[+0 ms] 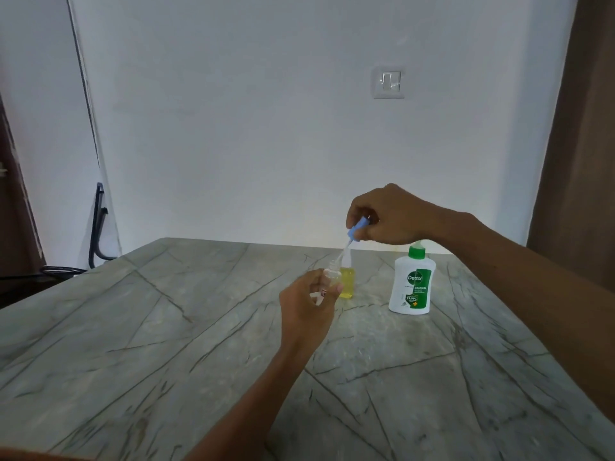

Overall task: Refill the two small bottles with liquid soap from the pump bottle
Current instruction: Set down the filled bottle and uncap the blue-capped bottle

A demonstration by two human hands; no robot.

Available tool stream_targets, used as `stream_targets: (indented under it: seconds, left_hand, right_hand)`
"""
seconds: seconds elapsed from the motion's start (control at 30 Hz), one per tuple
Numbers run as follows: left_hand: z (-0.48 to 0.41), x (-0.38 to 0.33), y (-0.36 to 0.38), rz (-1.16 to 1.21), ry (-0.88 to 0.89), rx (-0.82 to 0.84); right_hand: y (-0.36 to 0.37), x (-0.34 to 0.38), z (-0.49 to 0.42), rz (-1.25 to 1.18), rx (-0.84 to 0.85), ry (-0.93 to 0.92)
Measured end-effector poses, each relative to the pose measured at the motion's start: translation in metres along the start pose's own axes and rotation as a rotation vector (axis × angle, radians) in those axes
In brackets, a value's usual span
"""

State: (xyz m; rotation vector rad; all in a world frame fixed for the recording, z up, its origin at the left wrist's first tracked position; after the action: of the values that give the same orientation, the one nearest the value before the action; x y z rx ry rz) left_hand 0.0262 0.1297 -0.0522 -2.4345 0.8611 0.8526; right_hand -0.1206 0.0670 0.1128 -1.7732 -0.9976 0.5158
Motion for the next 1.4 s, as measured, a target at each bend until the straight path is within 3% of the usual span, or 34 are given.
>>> stream_targets:
  seconds: [0.23,0.7,0.93,1.4]
  left_hand:
    - [-0.013,0.021,-0.033,-0.015,-0.058,-0.047]
    - [-0.007,0.032,-0.032,-0.04,-0.116,0.0]
    - [-0.007,0.033,-0.03,-0.04,-0.099,0.018]
    - [-0.006,0.033,-0.028,-0.07,-0.092,0.041]
  right_hand:
    - [0.03,-0.034,0.014,-0.231,-0.188,0.165]
    - [0.161,-0.067,0.026,-0.261,-0.021,0.311]
    - [0.187,-0.072,0.023,-0.267,0.013,0.343]
    - [0.213,-0.075,0.015,-0.019,0.077,0.375]
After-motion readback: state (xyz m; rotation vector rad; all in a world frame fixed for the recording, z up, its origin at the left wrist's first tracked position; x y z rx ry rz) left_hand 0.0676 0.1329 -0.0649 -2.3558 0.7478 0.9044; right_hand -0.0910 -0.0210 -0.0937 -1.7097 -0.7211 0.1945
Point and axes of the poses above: each hand's wrist, its own z-axis away from the middle knuckle, its own y-axis out of the palm, x = y × z, the point moved 1 cm from there along -z, towards the middle knuckle, and after that the axes turned 2 degrees about y, right-handed, at the moved point
